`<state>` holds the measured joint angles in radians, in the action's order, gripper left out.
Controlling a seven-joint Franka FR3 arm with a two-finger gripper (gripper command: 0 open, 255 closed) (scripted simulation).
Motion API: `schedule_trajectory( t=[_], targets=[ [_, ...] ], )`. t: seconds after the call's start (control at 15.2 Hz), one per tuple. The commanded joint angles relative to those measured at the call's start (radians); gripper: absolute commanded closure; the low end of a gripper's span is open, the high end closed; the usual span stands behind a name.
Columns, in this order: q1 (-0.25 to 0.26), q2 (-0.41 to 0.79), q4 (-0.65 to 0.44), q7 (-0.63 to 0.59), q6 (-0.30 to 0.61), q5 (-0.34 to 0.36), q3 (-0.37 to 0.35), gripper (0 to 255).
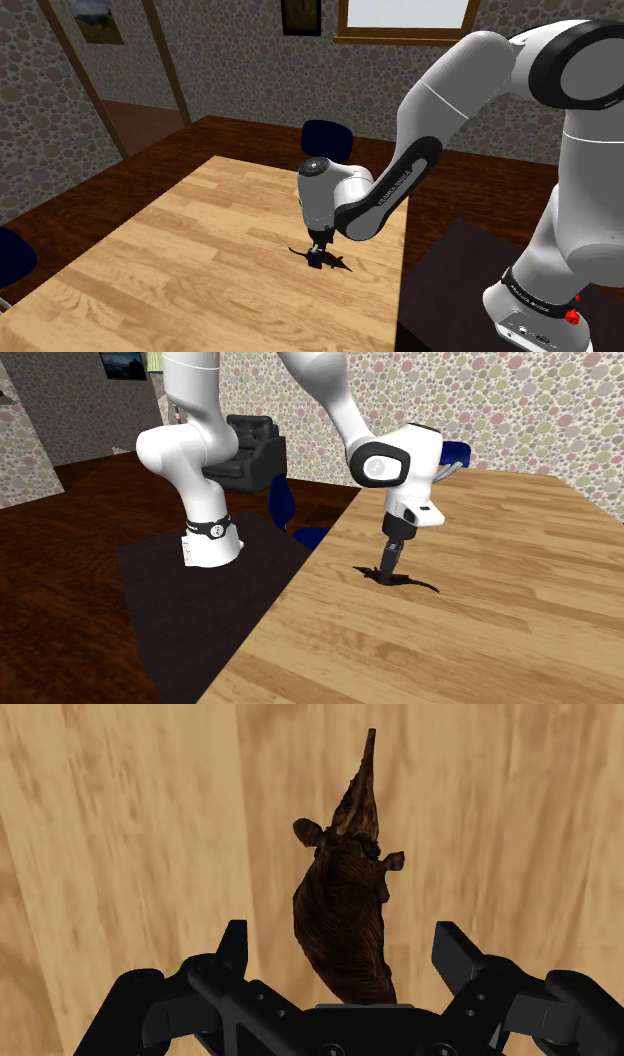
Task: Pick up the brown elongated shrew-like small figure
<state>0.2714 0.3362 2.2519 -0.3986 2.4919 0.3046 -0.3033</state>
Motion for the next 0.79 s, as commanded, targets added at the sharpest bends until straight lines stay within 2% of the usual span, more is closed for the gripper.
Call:
schedule_trajectory(
  t=[0.0,0.07,0.13,0.73],
  targets=[
    [0.005,0.023,-0.001,-0.011,0.02,0.015,0.008,0],
    [0.005,0.022,-0.001,-0.011,0.02,0.015,0.008,0],
    [0.004,0.024,-0.003,-0.009,0.019,0.015,0.009,255],
    [0.005,0.023,-0.001,-0.011,0.02,0.015,0.008,255]
  ],
)
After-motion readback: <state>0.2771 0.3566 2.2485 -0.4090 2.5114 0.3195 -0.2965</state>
